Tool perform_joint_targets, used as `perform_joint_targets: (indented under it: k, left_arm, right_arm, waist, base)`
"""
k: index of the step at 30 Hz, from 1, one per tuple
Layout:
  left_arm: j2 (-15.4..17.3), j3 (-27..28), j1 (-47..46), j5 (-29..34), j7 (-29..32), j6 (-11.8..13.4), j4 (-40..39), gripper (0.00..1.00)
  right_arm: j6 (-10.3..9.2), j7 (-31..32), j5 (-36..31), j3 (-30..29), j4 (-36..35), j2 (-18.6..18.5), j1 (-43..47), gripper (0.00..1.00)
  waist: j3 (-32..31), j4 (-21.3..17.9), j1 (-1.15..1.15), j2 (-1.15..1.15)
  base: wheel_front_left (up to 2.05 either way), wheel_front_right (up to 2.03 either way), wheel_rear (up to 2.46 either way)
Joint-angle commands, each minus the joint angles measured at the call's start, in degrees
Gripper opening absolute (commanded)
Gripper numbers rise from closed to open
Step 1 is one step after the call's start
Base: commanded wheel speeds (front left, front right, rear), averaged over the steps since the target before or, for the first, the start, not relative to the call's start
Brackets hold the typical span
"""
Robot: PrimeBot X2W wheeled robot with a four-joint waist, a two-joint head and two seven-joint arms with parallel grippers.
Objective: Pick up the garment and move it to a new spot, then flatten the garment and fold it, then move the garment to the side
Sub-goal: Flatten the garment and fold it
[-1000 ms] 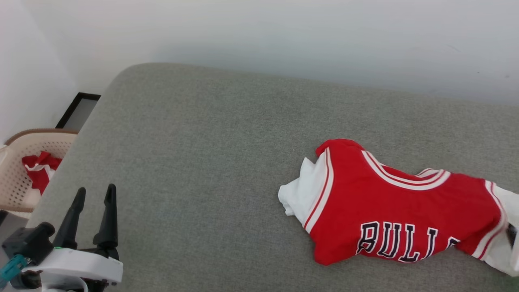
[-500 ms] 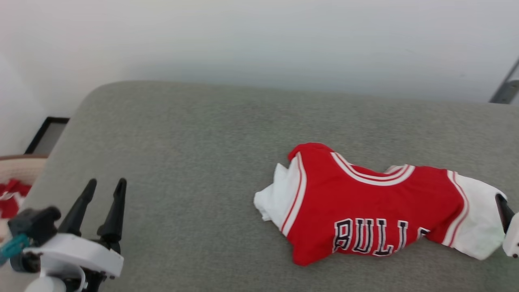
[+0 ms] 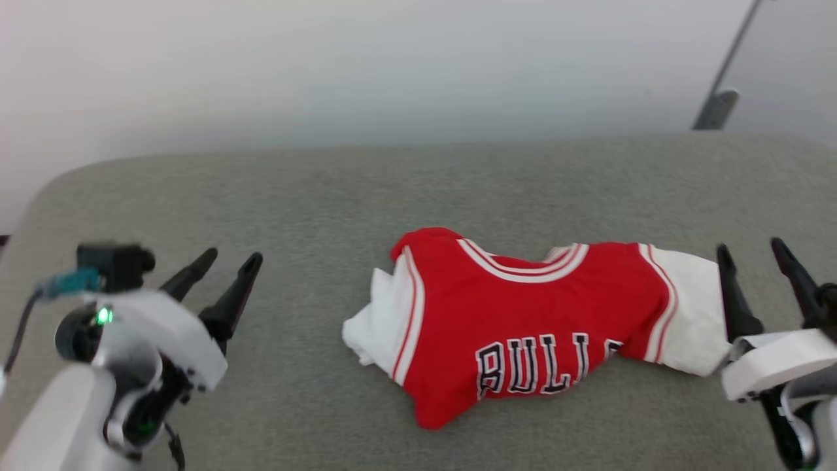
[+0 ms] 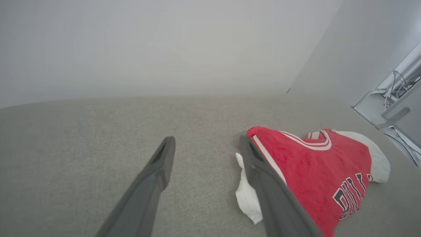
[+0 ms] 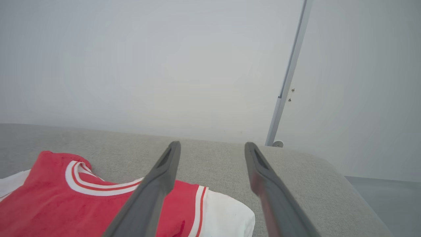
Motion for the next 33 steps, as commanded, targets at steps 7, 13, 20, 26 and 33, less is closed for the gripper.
perform_joint_targets:
  k: [7,13,20,26,33]
  left_arm:
    - [0.2,-3.9,-8.9,-5.6,14.0,-0.1,6.4,1.0]
    - [0.2,-6.9,-12.6,-10.0,27.0,0.8,11.5,1.0]
    - [0.7,-10.0,-14.2,-9.5,34.2,1.7,14.8,1.0]
    - [0.7,-12.1,-13.7,-8.4,35.8,2.1,18.0,1.0]
    - [-2.2,-12.8,-12.1,-11.5,39.6,2.2,20.8,0.0]
  right_arm:
    - [-0.1,-4.1,-3.2,1.2,-2.9,4.6,-0.9,1.0]
    - [-0.1,-4.9,-4.0,1.9,-2.4,6.9,-2.7,1.0]
    - [-0.1,-5.9,-4.0,1.8,-1.9,8.5,-4.2,1.0]
    - [-0.1,-6.3,-4.6,1.4,-2.0,9.4,-4.9,1.0]
    - [-0.1,-6.4,-5.0,0.8,-2.5,10.0,-5.4,1.0]
  waist:
    - [4.6,-6.4,0.0,0.0]
    - [7.5,-9.3,0.0,0.0]
    - [10.5,-11.2,0.0,0.0]
    - [11.9,-11.8,0.0,0.0]
    - [12.2,-11.6,0.0,0.0]
  base:
    - [0.0,0.0,0.0]
    - [0.0,0.0,0.0]
    - [0.0,0.0,0.0]
    - [0.0,0.0,0.0]
    - [0.0,0.0,0.0]
